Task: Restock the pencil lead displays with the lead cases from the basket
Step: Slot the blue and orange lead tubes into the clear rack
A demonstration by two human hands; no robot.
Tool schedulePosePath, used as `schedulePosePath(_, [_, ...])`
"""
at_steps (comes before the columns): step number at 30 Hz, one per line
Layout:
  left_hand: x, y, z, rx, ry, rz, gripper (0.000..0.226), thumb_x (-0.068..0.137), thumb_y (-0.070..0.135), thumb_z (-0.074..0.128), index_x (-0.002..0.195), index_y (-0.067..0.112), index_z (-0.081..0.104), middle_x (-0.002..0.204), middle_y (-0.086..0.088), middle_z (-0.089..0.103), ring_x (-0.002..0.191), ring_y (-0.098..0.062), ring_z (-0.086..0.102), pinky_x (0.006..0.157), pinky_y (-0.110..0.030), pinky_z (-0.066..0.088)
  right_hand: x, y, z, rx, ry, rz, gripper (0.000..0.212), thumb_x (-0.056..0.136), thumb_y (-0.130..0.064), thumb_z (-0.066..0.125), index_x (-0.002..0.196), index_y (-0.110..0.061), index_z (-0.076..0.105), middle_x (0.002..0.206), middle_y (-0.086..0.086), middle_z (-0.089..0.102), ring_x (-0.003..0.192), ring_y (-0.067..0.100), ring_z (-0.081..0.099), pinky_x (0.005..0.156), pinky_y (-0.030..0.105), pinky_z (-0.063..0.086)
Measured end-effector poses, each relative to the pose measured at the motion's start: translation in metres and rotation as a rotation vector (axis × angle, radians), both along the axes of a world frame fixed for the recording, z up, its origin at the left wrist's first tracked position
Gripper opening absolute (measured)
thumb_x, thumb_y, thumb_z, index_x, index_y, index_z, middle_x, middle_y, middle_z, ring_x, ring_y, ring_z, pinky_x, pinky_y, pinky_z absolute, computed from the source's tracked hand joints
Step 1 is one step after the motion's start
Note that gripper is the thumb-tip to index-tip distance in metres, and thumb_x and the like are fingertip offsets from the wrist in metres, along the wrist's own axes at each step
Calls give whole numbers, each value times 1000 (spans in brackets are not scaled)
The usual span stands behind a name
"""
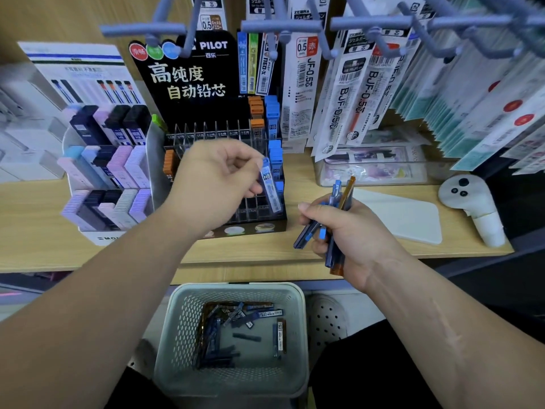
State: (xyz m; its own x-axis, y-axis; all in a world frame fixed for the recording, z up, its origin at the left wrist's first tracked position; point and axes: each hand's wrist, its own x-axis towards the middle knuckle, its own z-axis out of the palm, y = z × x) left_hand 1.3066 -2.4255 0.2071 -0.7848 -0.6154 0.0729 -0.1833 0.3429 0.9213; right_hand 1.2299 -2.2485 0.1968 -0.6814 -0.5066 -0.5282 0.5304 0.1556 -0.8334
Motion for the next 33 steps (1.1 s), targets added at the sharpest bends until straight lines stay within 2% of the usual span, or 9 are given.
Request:
schedulePosePath(4, [4,8,-12,-263,9,-59,14,90,8,68,87,21,74,74,5,71,71,-10,71,69,-31,60,0,-1,1,-5,-14,-3,20,88,-6,74,75,-11,60,71,9,65,43,8,46,42,21,34])
schedulePosePath(8, [3,9,-16,-583,67,-90,9,86,5,68,90,10,75,74,2,67,70,-11,61,67,-31,56,1,-1,1,-13,-22,3,19,87,-4,74,76,-11,60,72,10,66,44,8,45,42,21,35])
schedulePosePath(10, [4,9,-18,-661,81,-116,10,88,4,67,92,8,75,76,1,67,70,-11,60,67,-33,56,1,-1,1,-17,-24,3,19,87,-4,74,76,-11,60,72,10,66,44,8,45,43,21,34])
schedulePosePath(14, [4,8,-20,-768,95,-150,13,89,5,66,99,5,74,85,-3,70,76,-17,66,73,-27,55,1,1,2,-15,-19,7,20,87,-4,74,74,-11,61,71,10,65,45,9,46,43,21,34])
schedulePosePath(19, [2,10,-23,-798,86,-161,14,88,6,66,99,4,75,90,-7,72,78,-19,69,74,-29,57,1,0,3,-22,-11,18,20,86,-3,74,74,-11,60,69,9,66,45,10,45,43,22,34])
schedulePosePath(22, [0,9,-23,-772,77,-138,12,89,6,67,98,7,76,89,-2,73,79,-10,63,77,-21,49,2,0,3,-11,-6,16,23,86,-3,74,70,-13,61,70,9,67,46,11,47,43,22,35])
schedulePosePath(26, [-1,8,-21,-728,50,-132,10,88,6,68,94,9,76,81,4,70,73,-1,52,73,-19,45,2,0,4,-13,-3,20,25,86,-3,75,68,-15,62,71,10,67,47,12,47,43,23,35])
schedulePosePath(30, [0,10,-28,-732,9,-192,6,84,7,71,86,7,76,75,-1,70,67,-11,60,67,-27,55,2,1,4,-23,0,29,35,85,-4,76,57,-21,65,71,9,67,49,12,47,43,22,36])
schedulePosePath(33, [0,10,-40,-751,-25,-217,12,86,11,66,79,6,74,71,-1,64,65,-18,60,61,-36,55,3,0,3,-20,7,41,38,85,-5,76,52,-22,67,72,9,67,49,12,47,43,22,36])
